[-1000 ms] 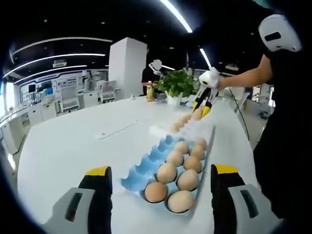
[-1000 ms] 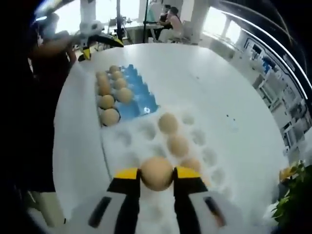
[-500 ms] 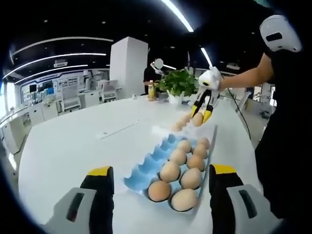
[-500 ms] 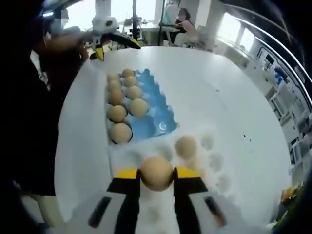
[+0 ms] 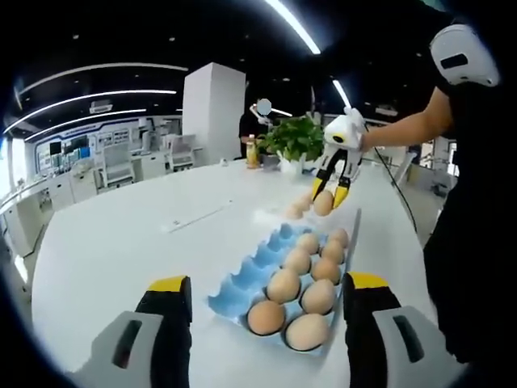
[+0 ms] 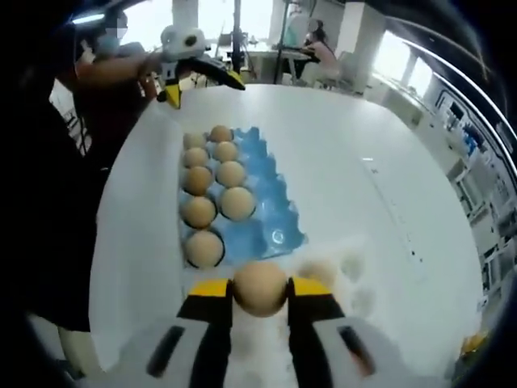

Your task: Place the egg into an empty slot of the egg tray after lifting it from the table, then release the egg inside the slot.

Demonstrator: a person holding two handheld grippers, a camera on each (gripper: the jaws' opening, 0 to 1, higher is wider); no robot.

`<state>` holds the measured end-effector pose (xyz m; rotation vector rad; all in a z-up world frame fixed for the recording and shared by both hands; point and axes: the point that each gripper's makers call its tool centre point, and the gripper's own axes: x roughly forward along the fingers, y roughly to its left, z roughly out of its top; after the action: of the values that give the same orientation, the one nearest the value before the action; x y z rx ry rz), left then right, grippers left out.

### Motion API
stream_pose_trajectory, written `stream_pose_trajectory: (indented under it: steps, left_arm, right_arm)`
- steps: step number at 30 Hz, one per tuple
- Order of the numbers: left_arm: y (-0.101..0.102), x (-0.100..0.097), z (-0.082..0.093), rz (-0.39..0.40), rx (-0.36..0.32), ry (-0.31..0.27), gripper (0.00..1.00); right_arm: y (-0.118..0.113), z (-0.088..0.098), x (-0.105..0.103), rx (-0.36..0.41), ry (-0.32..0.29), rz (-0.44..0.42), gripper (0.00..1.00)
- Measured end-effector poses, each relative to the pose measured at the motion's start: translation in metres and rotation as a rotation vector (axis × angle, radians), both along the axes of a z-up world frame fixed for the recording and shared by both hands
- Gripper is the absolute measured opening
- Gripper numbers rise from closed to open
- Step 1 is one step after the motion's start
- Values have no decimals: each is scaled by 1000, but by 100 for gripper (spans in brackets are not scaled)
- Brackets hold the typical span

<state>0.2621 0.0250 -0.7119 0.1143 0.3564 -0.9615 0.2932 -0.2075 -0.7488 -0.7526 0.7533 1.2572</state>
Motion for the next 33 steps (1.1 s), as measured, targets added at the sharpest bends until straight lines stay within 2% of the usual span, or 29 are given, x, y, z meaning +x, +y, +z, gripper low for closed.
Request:
stream_pose_trajectory:
  steps: [9,15,19,33]
  left_arm:
    - [5,4,2,19,6,-18,78]
    - [4,3,1,13,4,-6,75]
    - [5,6,2,22,8,-22,76]
    - [2,6,1,9,10,-19,73]
  right_arm:
    - [15,-6,-3,-3,10,35,26]
    - [27,-7,-4,5,14,57,26]
    - [31,-10,-3,-5,9,71,26]
    - [43,-22,-3,-18,19,103,26]
